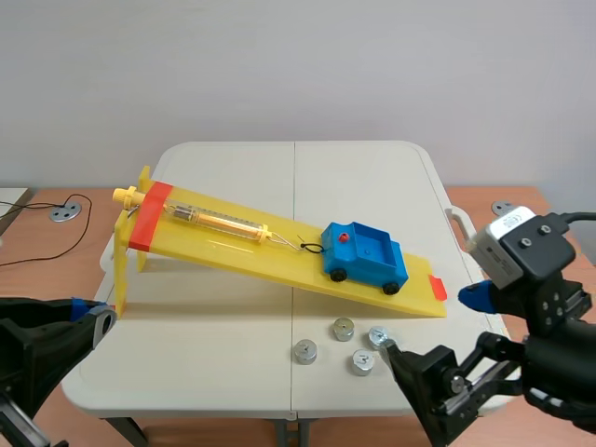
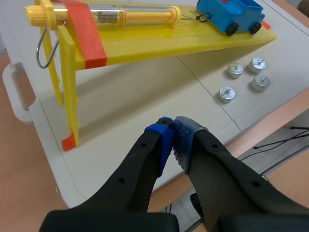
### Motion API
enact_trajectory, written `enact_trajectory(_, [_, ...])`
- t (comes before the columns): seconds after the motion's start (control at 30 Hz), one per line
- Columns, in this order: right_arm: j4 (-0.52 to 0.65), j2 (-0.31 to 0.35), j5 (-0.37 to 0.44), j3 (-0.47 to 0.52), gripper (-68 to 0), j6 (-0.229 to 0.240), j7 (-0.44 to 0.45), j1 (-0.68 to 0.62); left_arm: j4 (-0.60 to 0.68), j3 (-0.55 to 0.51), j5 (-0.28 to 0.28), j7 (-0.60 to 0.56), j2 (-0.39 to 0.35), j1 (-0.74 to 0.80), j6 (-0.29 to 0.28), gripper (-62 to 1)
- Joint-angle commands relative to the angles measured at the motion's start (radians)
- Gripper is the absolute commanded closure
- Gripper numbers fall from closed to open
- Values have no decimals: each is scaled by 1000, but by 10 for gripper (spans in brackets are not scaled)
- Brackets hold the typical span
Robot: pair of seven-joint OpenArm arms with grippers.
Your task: Place the four metal weights on the blue cart on the ramp.
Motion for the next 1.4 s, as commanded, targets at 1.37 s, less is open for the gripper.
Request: enact_trajectory(1.37, [-345,-222,-217,-344,-376,-25,73,449,-21,0,-74,-18,120,-95,-16,-27])
